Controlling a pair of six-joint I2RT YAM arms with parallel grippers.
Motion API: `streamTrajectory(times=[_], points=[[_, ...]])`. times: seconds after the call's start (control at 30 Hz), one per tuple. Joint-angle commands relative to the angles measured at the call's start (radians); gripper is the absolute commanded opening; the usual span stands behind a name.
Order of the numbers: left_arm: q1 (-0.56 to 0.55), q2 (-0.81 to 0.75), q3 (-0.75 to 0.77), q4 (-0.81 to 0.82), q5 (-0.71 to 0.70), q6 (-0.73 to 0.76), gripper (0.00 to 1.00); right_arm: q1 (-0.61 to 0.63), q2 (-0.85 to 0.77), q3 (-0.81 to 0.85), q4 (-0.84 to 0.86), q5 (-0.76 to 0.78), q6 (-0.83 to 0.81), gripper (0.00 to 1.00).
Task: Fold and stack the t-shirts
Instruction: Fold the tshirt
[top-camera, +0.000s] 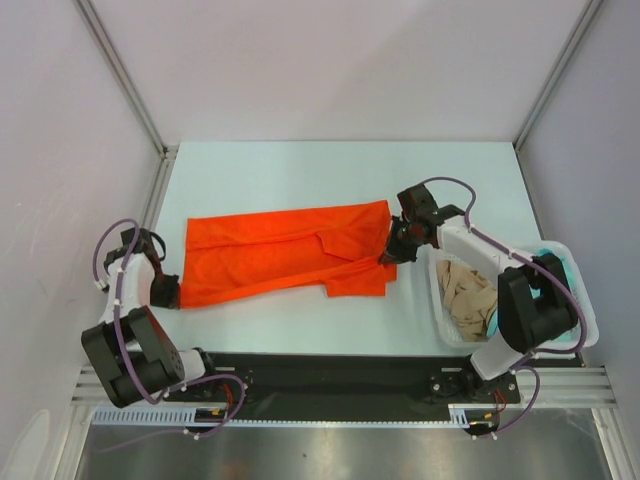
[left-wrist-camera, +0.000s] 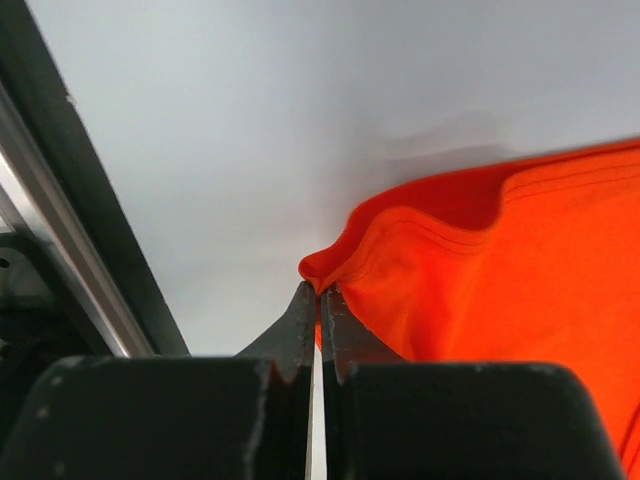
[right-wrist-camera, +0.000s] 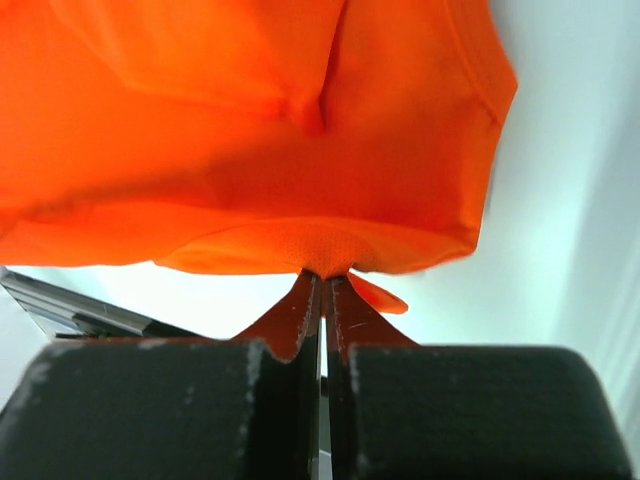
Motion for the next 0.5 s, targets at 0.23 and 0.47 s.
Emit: streamTrajectory(times=[0.23,0.47], points=[[-0.085,0.092,0.143,0.047,0.004,-0.053,0.06,-0.075,0.153,0.171,-0.028,-0.068,-0.096,0.00],[-0.103,0.187,0.214,0.051,0.014,-0.074,0.06,-0.108,0.231,0.254,-0.031,-0.087,-0.116,0.00]])
